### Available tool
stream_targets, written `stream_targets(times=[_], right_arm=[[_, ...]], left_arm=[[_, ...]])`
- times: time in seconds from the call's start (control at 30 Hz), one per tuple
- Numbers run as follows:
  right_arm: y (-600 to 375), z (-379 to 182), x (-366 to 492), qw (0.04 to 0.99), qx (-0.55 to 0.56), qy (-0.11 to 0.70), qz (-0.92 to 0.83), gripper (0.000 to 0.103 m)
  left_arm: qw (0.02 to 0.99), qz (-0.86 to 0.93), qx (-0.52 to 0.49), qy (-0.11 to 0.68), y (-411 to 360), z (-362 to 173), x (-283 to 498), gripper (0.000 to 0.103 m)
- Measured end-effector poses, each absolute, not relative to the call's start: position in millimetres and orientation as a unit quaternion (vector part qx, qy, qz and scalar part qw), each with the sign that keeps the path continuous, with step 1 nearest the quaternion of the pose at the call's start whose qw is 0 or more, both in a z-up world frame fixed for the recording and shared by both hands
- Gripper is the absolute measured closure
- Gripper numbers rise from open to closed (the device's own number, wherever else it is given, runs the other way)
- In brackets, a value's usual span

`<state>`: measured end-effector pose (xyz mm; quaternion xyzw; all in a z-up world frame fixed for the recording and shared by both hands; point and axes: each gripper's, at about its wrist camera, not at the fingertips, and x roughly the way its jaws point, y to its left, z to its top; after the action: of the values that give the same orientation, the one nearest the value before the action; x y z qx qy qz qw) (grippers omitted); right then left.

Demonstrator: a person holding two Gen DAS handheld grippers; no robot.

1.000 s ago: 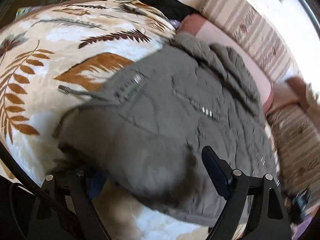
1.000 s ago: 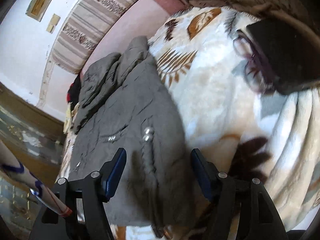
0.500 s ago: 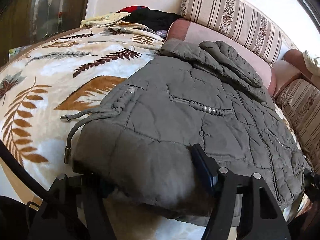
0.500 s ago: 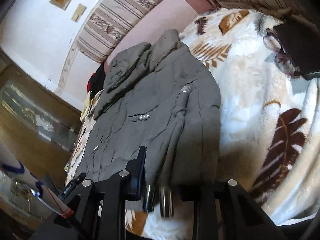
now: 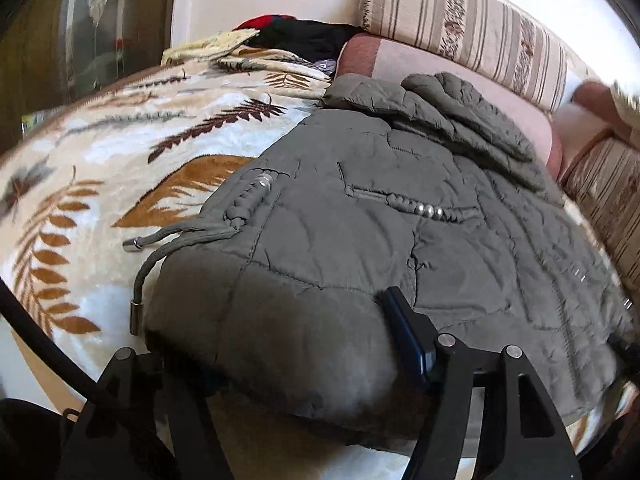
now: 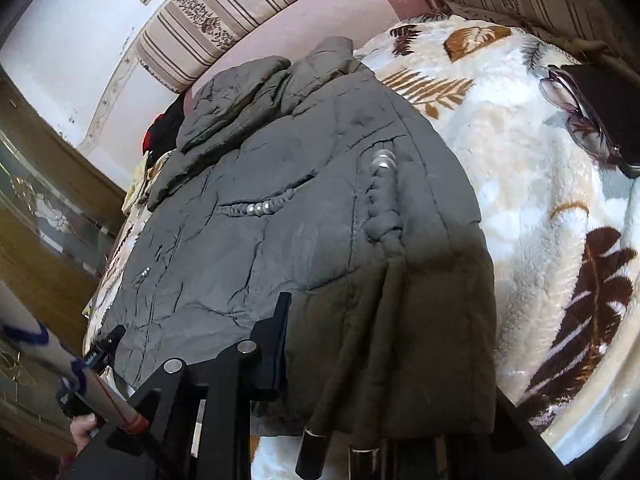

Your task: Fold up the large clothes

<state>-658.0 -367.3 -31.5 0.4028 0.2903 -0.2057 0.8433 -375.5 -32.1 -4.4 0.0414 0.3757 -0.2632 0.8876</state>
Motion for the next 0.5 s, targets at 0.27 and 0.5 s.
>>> stream_targets(times=[0.27,0.5], right_arm=[[-359,-30,-648,0.85,0.367,0.302,-0.226,0.069],[-359,-30,-646,0.852,0.362,0.301,-0.228,0.069]], left_arm=[[0.897,-0.248,0.074,0.358,-36,-4,-383,0.036],[0.905,-0.237,0.103,0.339,-41,-2,-391,0.036]])
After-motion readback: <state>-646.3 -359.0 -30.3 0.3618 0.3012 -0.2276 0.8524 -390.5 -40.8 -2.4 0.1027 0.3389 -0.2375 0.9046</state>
